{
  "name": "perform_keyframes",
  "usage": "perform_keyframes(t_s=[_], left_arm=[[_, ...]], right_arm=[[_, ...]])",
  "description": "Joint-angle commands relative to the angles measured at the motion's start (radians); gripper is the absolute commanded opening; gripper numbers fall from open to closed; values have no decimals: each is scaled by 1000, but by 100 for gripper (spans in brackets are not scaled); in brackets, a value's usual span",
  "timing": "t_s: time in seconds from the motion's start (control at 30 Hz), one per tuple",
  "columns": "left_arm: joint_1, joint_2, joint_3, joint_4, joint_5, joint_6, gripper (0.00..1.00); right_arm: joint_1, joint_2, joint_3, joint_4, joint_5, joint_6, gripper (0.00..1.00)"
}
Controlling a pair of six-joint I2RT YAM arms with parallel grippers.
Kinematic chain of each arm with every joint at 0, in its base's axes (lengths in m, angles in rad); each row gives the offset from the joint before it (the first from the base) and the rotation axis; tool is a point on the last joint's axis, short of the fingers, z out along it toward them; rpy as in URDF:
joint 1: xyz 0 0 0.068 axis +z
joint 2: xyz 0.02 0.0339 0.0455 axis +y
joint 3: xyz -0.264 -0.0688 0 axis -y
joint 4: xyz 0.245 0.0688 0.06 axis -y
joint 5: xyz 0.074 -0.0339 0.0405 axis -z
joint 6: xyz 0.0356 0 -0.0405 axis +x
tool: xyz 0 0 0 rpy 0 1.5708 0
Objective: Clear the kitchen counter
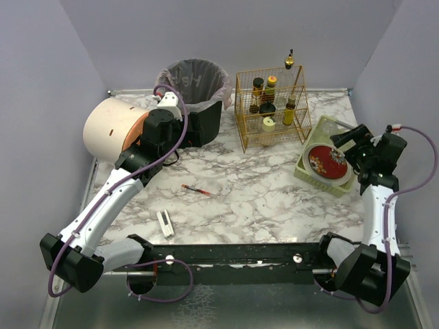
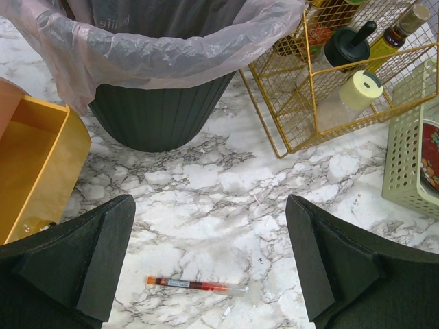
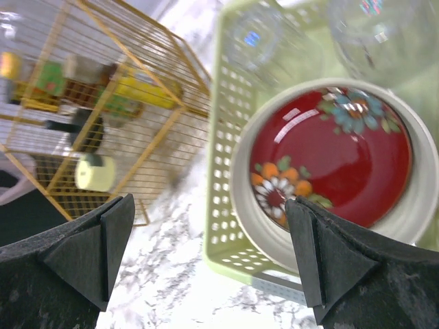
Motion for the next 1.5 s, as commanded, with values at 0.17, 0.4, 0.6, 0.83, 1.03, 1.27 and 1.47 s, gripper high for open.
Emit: perform_keyframes(t_s=[0.17,0.4,0.6,0.83,1.03,1.27,1.47], left_arm=[[6,3,15,10,-12,21,99],[5,6,53,-11,-39,50,99],[6,-5,75,-23,-86,57,99],[6,-36,85,-27,-152,91,99],[6,-77,93,-39,-258,110,99],[6,-118,99,-56,-373,136,99],[6,-146,88,-56,-414,136,99]], right_arm=[[90,82,338,-144,-166,-197,100],[303,158,534,-248,-132,-395,100],[439,217,608,-246,-247,-484,100],[535,216,675,-264,-325,-561,100],[647,210,736,-306,-219,-666,100],[707,165,710,-268,-82,-716,100],[712,131,661,-220,-57,-726,100]])
